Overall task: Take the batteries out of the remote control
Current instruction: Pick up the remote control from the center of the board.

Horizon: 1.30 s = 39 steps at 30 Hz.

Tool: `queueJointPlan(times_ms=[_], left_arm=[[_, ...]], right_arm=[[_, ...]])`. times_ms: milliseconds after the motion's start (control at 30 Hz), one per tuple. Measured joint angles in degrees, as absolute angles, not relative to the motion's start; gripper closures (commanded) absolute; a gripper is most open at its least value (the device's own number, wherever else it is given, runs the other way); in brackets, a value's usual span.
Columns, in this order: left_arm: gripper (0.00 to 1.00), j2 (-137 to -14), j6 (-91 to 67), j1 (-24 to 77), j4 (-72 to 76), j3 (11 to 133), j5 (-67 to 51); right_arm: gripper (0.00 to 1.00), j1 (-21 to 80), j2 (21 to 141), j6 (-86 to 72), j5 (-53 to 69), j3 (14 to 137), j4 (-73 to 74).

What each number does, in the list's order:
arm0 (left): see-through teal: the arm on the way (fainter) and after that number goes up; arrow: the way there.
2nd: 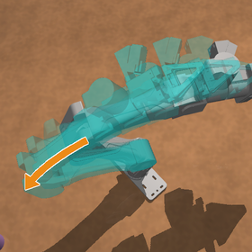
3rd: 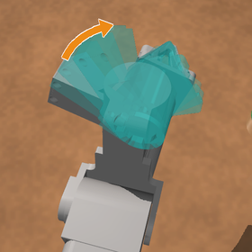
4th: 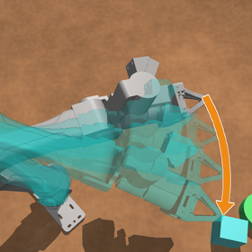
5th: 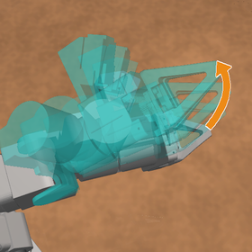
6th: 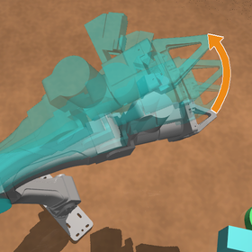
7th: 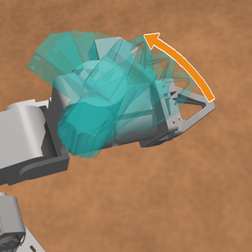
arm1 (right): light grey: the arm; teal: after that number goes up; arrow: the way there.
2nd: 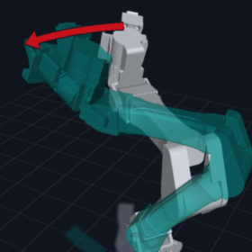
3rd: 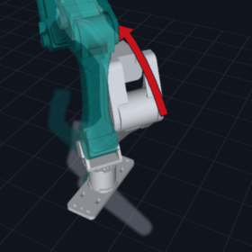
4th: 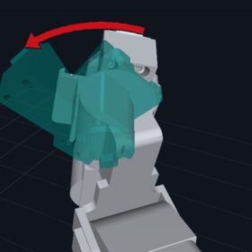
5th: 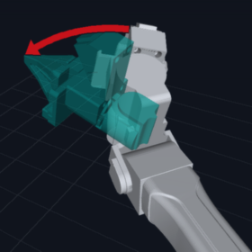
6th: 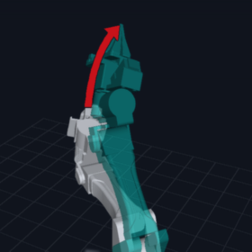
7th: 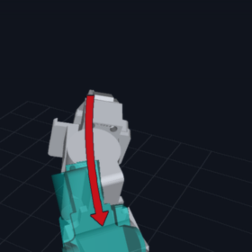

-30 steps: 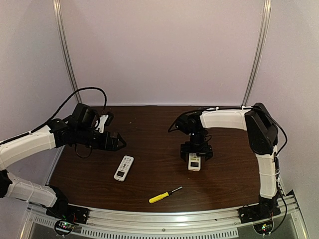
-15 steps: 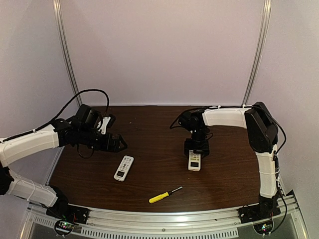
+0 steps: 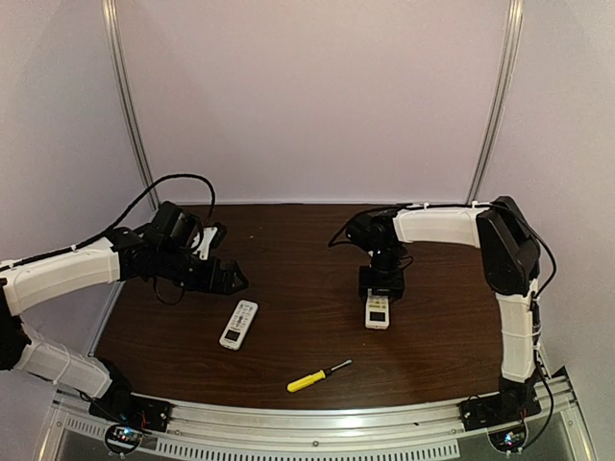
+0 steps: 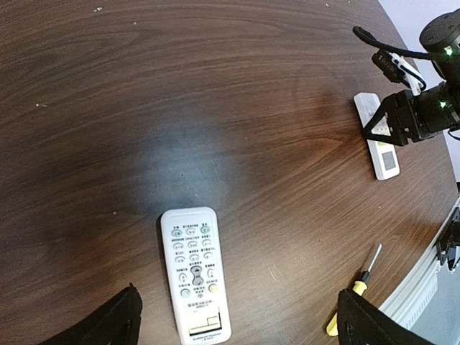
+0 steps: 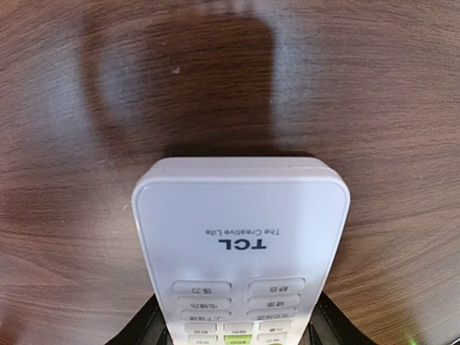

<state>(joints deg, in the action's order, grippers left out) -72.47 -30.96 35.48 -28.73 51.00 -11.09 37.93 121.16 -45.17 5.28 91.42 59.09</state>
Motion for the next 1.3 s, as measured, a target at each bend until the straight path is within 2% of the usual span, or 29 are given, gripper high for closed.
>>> queueJointPlan(times_ms=[267, 667, 967, 1300], left_arm=[[0.04, -72.47, -30.94, 35.48, -28.62, 51.40, -11.77], [0.03, -69.87, -32.03, 35.48, -24.47, 53.10, -18.37], [0.03, -65.98, -36.10, 35.48, -14.44, 53.80, -25.21], [0.03, -63.18, -40.91, 35.48, -2.94, 52.86, -28.25]], right_arm=[[0.61, 37.93, 113.91, -45.65, 5.50, 91.00, 57.04], [0.60, 37.93, 98.21, -46.35, 9.65, 87.22, 45.25], [0.60, 37.93, 91.44, -48.03, 15.20, 84.99, 33.67], [0.60, 37.93, 83.77, -53.23, 21.91, 76.38, 15.64]])
